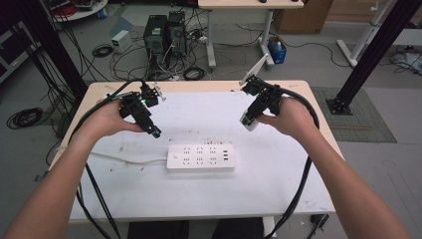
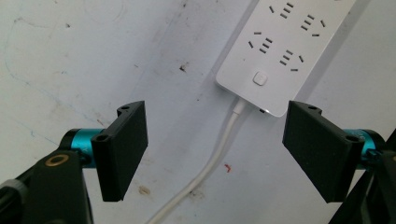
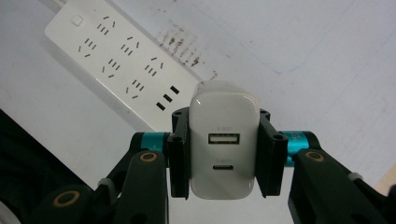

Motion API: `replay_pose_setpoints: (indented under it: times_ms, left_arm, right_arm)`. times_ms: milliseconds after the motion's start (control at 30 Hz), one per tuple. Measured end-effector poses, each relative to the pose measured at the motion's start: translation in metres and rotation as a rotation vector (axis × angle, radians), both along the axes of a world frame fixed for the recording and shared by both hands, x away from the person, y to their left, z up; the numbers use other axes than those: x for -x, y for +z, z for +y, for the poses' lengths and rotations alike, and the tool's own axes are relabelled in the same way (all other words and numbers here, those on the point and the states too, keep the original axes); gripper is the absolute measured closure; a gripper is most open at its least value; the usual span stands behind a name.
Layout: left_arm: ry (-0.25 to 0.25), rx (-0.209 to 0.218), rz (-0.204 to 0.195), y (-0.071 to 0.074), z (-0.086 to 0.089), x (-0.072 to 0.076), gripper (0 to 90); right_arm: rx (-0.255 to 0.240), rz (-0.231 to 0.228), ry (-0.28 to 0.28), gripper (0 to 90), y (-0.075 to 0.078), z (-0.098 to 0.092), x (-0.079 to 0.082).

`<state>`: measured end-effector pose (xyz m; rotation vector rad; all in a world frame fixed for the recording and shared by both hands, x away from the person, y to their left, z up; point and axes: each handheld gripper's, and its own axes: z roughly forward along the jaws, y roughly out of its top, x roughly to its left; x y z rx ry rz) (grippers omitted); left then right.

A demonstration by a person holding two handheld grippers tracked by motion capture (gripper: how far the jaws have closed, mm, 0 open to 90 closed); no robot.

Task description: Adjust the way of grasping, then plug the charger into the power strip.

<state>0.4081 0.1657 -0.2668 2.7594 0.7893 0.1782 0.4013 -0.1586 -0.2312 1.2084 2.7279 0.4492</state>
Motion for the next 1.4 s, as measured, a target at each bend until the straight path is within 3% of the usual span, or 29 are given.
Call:
replay_pose_setpoints:
  times_ms: [800,933,1033,1233,1400]
  left_arm:
    - [-0.015,0.001,-0.001,0.004,-0.001,-0.001,22.4]
    - [-0.009,-0.002,0.003,0.003,0.001,0.000,22.4]
    - [-0.010,-0.003,0.005,0.003,0.001,0.000,22.4]
    - [-0.009,-0.001,0.001,0.003,0.002,0.002,22.4]
    - [-0.015,0.016,-0.004,0.004,0.004,0.006,22.4]
  right_arm:
    - [-0.011,0.012,0.034,62.6,-0.002,0.003,-0.006]
    - [-0.006,0.010,0.080,62.5,-0.003,0.006,-0.006]
    - [0.016,0.010,0.154,62.5,-0.009,0.012,-0.009]
    - [0.109,-0.010,0.350,62.5,-0.029,0.036,-0.012]
    - [0.156,0.012,0.450,62.5,-0.046,0.059,-0.013]
